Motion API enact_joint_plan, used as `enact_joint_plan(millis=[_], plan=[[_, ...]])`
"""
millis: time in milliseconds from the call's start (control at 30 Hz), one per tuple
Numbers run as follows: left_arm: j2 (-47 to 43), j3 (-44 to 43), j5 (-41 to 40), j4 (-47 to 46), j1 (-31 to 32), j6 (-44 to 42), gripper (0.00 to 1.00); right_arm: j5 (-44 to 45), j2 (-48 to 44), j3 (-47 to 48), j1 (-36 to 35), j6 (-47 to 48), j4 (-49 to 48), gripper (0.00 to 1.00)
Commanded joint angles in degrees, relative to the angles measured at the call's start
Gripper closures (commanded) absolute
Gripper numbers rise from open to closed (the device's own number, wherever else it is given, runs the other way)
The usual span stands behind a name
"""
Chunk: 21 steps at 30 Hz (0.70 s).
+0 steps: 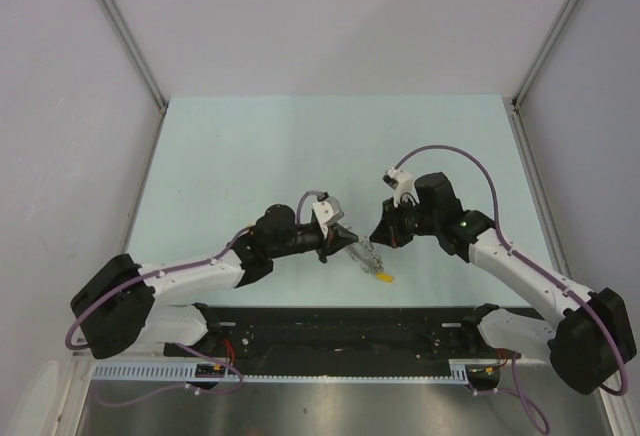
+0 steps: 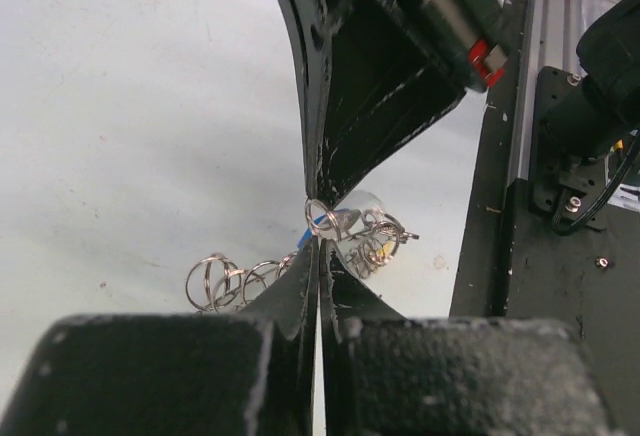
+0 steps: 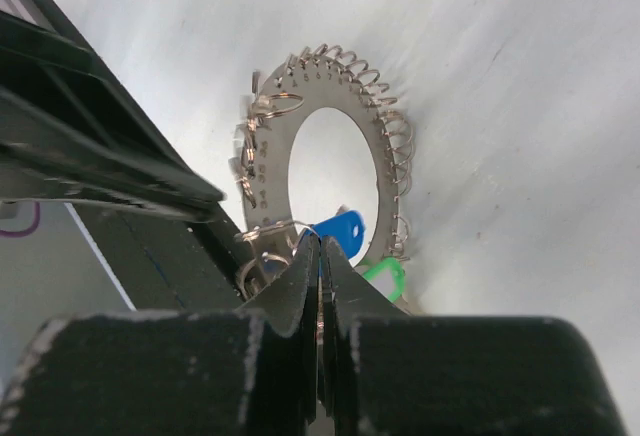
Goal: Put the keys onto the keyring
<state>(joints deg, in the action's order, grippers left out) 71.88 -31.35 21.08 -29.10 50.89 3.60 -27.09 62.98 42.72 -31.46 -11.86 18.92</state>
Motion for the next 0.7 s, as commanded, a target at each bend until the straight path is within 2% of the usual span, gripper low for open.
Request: enact_joint_plan(millis=[0, 167, 333, 467, 567, 600, 667], plan=[[-2.4, 1.6, -1.7, -7.3, 0.2, 2.1, 1.00, -0.9, 3.3, -1.4, 0.6, -1.4, -0.8, 1.00], [-2.3, 4.4, -2.0, -11.5, 0.4, 2.8, 1.00, -2.9, 5.6, -1.4, 0.5, -2.3, -2.5, 1.00], [-1.8, 4.7, -3.8, -11.4, 0.4, 4.0, 0.99, -0.9, 4.9, -1.1, 1.4, -1.8, -4.8, 1.00], [-4.1, 3.6, -5.9, -9.2, 0.3, 4.0, 0.89, 2.6, 5.3, 0.4, 3.6, 0.2, -4.2, 1.00], [-5.2, 1.2, -7.1, -4.6, 0.1, 3.8, 0.62, 1.9, 3.8, 0.8, 3.7, 2.0, -4.4, 1.00], [-5.3, 0.5, -7.2, -3.4, 0.1, 3.7, 0.48, 1.7, 3.1, 0.9, 3.4, 2.2, -5.0, 1.00], [-5.6, -1.2, -7.3, -0.7, 0.0, 3.3, 0.41, 1.3, 0.6, 0.9, 3.3, 3.2, -5.7, 1.00]])
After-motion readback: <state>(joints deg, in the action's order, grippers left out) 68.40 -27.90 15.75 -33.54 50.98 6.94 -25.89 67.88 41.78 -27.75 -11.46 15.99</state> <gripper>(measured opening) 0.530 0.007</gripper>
